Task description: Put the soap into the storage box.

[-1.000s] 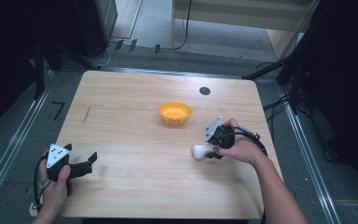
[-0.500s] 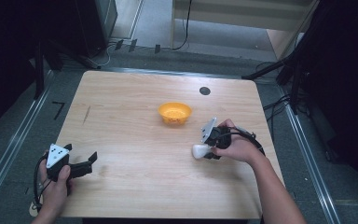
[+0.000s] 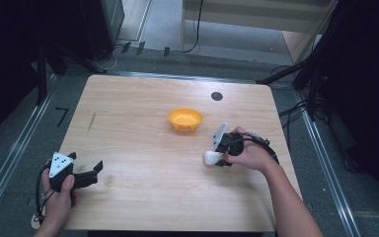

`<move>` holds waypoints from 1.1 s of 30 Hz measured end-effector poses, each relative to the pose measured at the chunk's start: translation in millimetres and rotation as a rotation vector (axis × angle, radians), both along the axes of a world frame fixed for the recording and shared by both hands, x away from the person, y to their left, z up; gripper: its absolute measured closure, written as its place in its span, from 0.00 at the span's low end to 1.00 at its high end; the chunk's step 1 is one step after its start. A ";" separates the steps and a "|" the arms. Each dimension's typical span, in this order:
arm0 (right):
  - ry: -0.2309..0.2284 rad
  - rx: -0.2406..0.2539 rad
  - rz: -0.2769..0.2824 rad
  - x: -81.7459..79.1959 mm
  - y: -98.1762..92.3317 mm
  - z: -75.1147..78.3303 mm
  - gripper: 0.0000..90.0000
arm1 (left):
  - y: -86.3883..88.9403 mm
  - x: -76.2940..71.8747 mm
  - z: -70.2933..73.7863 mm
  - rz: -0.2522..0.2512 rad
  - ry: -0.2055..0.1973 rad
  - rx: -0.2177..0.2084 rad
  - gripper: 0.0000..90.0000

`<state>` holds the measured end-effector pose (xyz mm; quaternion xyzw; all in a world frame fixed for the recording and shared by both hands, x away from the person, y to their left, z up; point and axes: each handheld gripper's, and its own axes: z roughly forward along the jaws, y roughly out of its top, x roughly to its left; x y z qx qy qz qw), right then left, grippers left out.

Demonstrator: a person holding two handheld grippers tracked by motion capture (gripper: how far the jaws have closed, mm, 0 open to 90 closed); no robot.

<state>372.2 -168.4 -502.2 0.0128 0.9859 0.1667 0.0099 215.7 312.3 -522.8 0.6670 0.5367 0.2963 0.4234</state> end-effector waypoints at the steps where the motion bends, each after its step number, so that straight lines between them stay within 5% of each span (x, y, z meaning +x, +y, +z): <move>1: -0.007 0.009 -0.003 0.5 -1.0 3.5 0.55 | 0.0 0.0 0.1 0.000 0.001 0.000 0.00; 18: -0.007 0.027 -0.015 11.2 6.4 19.0 0.57 | 0.2 0.2 0.0 0.002 0.002 0.000 0.00; 33: 0.019 0.009 -0.021 15.7 6.6 15.7 0.58 | 0.5 0.1 0.1 0.004 0.004 -0.003 0.00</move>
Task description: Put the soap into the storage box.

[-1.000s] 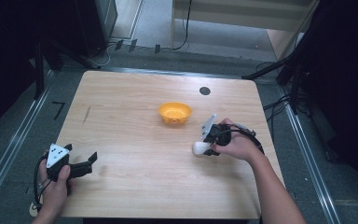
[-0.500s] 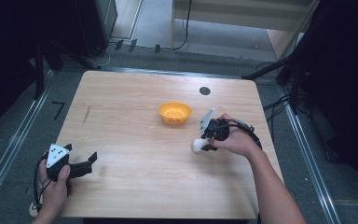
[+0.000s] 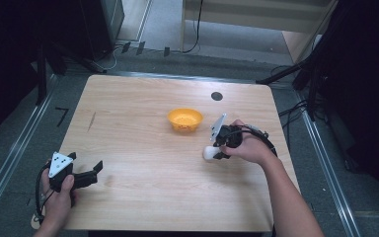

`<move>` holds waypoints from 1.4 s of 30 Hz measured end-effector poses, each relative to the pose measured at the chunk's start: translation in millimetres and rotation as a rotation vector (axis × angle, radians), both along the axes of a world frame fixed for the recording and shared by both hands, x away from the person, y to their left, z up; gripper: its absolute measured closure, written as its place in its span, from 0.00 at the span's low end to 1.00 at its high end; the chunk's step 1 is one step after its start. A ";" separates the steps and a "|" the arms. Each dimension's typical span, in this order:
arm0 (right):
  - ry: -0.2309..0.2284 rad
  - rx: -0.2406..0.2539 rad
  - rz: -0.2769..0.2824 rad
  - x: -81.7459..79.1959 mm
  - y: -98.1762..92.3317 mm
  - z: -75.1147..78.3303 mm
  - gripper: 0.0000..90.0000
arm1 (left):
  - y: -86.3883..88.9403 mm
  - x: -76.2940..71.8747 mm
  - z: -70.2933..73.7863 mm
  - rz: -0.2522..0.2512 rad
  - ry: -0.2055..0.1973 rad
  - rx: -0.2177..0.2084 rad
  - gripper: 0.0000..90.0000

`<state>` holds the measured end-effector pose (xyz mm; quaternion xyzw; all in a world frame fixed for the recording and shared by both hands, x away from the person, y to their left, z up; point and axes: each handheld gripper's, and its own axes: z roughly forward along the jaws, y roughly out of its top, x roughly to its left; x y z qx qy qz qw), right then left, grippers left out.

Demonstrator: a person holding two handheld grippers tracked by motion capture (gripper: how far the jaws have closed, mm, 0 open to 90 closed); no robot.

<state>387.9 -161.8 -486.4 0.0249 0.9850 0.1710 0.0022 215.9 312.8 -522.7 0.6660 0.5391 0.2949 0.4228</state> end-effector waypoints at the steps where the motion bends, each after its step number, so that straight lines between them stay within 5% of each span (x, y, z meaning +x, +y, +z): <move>1: 0.004 -0.002 -0.008 0.2 -0.2 0.0 0.58 | 0.0 0.1 0.0 0.000 0.001 0.001 0.00; 17: 0.023 -0.044 -0.044 3.1 2.1 -5.3 0.57 | -0.3 0.0 -0.1 0.000 -0.001 0.002 0.00; 25: 0.062 -0.131 -0.089 3.8 12.1 -15.8 0.56 | -0.3 0.0 -0.2 -0.002 -0.002 0.003 0.00; 29: 0.043 -0.148 -0.074 2.7 16.8 -16.3 0.57 | -0.5 0.1 -0.2 -0.002 -0.002 0.004 0.00; 42: 0.031 -0.116 -0.064 6.6 16.5 0.9 0.57 | -0.2 0.1 -0.1 -0.004 -0.001 0.002 0.00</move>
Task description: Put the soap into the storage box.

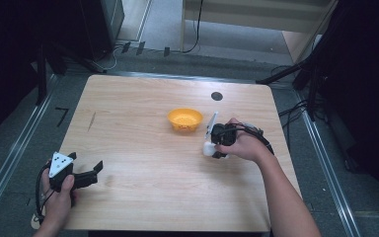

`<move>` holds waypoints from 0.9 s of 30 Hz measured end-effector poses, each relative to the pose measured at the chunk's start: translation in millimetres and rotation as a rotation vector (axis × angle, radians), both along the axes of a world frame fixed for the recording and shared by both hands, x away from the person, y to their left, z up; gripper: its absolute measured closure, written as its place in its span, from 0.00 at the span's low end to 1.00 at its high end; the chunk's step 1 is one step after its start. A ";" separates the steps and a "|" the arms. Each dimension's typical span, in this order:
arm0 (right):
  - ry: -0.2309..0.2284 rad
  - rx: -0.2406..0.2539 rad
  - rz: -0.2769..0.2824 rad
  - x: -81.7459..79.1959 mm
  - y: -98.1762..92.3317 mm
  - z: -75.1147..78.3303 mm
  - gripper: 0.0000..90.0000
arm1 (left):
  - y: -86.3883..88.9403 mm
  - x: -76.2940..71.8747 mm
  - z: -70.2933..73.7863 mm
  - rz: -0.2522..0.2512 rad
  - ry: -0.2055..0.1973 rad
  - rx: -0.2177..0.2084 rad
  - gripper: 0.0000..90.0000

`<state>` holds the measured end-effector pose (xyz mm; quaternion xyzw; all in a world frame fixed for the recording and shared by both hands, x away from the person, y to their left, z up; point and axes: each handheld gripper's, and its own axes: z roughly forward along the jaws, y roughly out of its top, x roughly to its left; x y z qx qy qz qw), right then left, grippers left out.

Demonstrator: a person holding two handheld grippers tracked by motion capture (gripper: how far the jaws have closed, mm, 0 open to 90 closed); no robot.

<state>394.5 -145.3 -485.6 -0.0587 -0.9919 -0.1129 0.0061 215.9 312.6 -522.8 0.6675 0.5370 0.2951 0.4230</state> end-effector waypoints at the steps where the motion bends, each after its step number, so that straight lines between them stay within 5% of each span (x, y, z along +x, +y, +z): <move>1: -0.004 0.008 0.006 2.1 1.1 5.3 0.57 | -0.1 0.0 0.0 0.000 -0.001 0.000 0.00; 27: -0.041 0.006 0.035 33.3 32.0 50.7 0.57 | -0.8 -0.4 0.0 -0.001 -0.002 0.001 0.00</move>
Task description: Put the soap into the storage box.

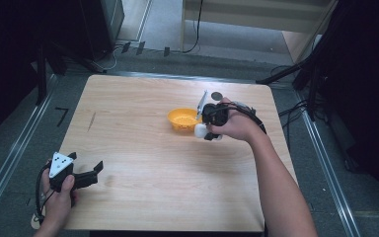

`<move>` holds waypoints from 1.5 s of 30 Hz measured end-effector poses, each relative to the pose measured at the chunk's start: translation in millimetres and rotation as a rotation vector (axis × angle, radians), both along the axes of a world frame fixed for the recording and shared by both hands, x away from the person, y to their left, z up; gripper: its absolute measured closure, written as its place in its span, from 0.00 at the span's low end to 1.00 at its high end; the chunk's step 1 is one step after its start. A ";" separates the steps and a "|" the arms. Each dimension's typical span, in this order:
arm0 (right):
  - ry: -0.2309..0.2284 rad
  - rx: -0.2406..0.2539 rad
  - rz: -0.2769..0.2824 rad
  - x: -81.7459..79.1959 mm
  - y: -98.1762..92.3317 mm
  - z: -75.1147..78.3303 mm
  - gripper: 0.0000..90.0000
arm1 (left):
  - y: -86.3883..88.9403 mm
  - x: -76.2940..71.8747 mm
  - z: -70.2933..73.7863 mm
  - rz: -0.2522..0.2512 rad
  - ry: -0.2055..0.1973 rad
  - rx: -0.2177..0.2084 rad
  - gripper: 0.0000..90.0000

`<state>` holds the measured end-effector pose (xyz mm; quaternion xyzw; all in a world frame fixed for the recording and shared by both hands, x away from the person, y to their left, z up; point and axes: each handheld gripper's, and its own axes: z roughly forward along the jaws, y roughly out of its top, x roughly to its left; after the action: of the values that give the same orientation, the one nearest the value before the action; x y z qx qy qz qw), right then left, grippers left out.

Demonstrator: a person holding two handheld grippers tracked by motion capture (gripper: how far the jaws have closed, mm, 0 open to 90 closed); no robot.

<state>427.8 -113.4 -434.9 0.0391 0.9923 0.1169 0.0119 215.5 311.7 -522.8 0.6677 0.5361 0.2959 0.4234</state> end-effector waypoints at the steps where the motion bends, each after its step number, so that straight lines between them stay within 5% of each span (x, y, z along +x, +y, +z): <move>1: -0.005 0.001 0.001 1.3 1.5 1.7 0.57 | 0.0 0.0 0.0 0.000 0.000 0.000 0.00; 26: -0.048 0.006 0.041 31.7 38.9 17.0 0.57 | 0.0 -1.2 -0.2 -0.002 -0.005 -0.004 0.00; 45: -0.074 0.012 0.080 52.6 63.3 7.9 0.57 | 0.4 -1.7 0.0 -0.001 -0.006 -0.008 0.00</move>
<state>480.4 -50.1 -427.0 -0.0051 0.9912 0.1246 0.0436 213.8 312.1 -522.8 0.6654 0.5356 0.2954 0.4280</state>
